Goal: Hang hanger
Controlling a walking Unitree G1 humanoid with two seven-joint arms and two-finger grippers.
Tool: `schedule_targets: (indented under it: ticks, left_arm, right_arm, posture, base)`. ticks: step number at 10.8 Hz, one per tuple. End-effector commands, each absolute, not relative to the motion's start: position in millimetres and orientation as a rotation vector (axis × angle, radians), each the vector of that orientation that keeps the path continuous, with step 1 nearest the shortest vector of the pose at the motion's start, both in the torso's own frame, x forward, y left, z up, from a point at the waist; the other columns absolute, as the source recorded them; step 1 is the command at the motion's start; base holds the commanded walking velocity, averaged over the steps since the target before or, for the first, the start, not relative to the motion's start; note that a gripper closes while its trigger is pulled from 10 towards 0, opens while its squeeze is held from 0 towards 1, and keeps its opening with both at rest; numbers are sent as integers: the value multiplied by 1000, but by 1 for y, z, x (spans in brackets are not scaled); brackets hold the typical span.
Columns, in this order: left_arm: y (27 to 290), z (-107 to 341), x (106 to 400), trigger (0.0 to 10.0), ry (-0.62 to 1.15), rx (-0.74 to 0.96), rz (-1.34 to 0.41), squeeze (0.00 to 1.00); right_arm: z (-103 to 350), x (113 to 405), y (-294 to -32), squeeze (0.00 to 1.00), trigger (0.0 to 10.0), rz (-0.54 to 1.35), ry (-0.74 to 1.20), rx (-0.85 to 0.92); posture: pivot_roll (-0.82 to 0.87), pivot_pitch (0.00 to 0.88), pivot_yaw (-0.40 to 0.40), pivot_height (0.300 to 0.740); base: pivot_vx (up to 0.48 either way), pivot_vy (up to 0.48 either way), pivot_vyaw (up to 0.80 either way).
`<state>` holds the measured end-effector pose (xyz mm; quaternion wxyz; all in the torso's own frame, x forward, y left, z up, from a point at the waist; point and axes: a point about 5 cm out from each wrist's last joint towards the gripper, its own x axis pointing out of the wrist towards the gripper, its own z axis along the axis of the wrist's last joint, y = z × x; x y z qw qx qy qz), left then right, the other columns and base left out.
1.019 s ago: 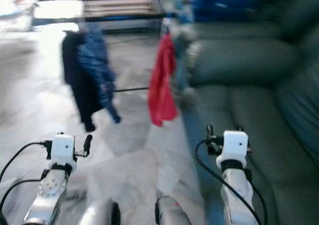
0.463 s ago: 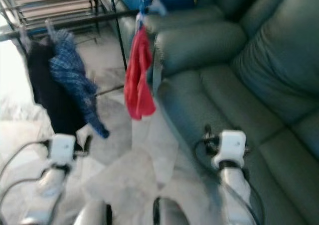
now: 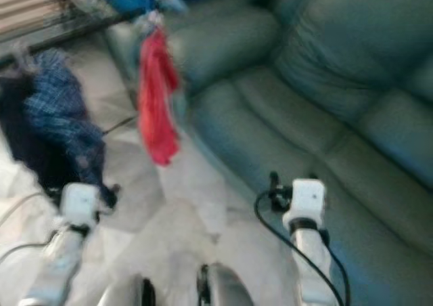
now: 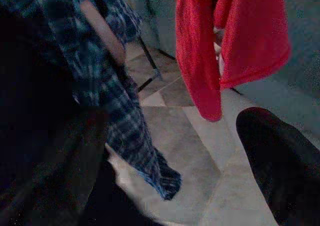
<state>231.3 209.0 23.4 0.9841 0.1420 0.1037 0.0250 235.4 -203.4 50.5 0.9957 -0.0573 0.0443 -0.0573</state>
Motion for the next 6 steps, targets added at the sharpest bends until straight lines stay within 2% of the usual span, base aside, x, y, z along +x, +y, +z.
schedule_targets:
  ticks: [1, 2, 6]
  left_arm:
    - [201, 21, 230, 10000, 213, 273, 33, 0]
    - [200, 21, 230, 10000, 208, 265, 22, 0]
    - [195, 22, 231, 10000, 195, 230, 3, 0]
  right_arm:
    - [48, 233, -211, 0, 10000, -131, 106, -131]
    - [48, 233, -211, 0, 10000, -129, 105, -131]
    - [49, 235, -209, 0, 10000, -118, 93, -125]
  posture:
    - [-3, 159, -67, 740]
    - [2, 154, -70, 740]
    - [-1, 155, -69, 740]
  base:
    - [0, 0, -800]
    - [0, 0, -800]
    - [0, 0, 0]
